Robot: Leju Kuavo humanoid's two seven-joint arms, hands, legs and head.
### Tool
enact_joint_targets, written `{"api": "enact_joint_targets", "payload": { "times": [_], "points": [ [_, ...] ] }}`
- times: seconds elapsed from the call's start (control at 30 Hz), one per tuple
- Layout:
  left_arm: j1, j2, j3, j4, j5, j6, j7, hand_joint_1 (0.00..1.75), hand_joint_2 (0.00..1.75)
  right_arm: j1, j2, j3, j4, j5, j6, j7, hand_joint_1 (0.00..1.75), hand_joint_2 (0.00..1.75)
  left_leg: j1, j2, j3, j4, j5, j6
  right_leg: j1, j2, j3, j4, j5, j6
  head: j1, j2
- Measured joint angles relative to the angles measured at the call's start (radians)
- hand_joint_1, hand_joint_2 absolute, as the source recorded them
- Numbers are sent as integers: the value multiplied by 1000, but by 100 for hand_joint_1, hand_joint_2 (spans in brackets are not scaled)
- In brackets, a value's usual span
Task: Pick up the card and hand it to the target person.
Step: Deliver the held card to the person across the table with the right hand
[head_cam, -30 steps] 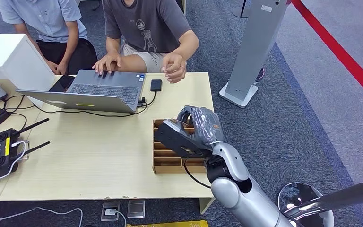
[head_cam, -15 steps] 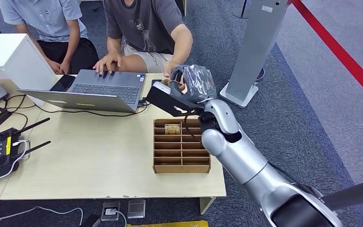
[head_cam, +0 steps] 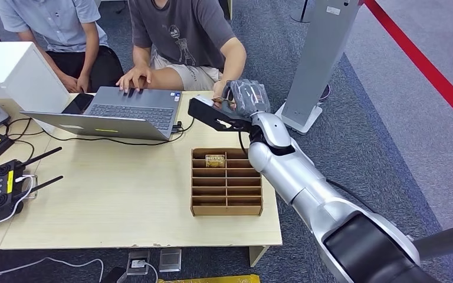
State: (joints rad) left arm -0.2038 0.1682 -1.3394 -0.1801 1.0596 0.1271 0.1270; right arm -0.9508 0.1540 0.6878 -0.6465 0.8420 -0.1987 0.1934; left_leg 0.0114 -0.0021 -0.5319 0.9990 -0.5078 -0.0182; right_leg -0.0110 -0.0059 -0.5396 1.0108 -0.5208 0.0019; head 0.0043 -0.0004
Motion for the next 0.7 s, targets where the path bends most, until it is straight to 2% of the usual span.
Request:
{"api": "enact_joint_targets", "payload": {
  "times": [0.17, 0.43, 0.7],
  "points": [
    [2, 0, -4, 0, -13, -20, -13, 0, 175, -8, 16, 0, 43, 3, -1, 2, 0, 175, 0, 0, 0, 0, 0, 0, 0, 0, 0, 0, 0, 0, 0, 0],
    [4, 0, -11, 0, 9, -2, -13, 0, 175, -17, 32, -4, 76, -17, -14, -26, 0, 175, 0, 0, 0, 0, 0, 0, 0, 0, 0, 0, 0, 0, 1, 0],
    [23, 0, -13, 0, 26, 5, -13, 0, 175, 3, 13, -41, 39, -92, -31, -54, 0, 175, 0, 0, 0, 0, 0, 0, 0, 0, -1, 0, 0, 0, 0, 0]
  ]
}}
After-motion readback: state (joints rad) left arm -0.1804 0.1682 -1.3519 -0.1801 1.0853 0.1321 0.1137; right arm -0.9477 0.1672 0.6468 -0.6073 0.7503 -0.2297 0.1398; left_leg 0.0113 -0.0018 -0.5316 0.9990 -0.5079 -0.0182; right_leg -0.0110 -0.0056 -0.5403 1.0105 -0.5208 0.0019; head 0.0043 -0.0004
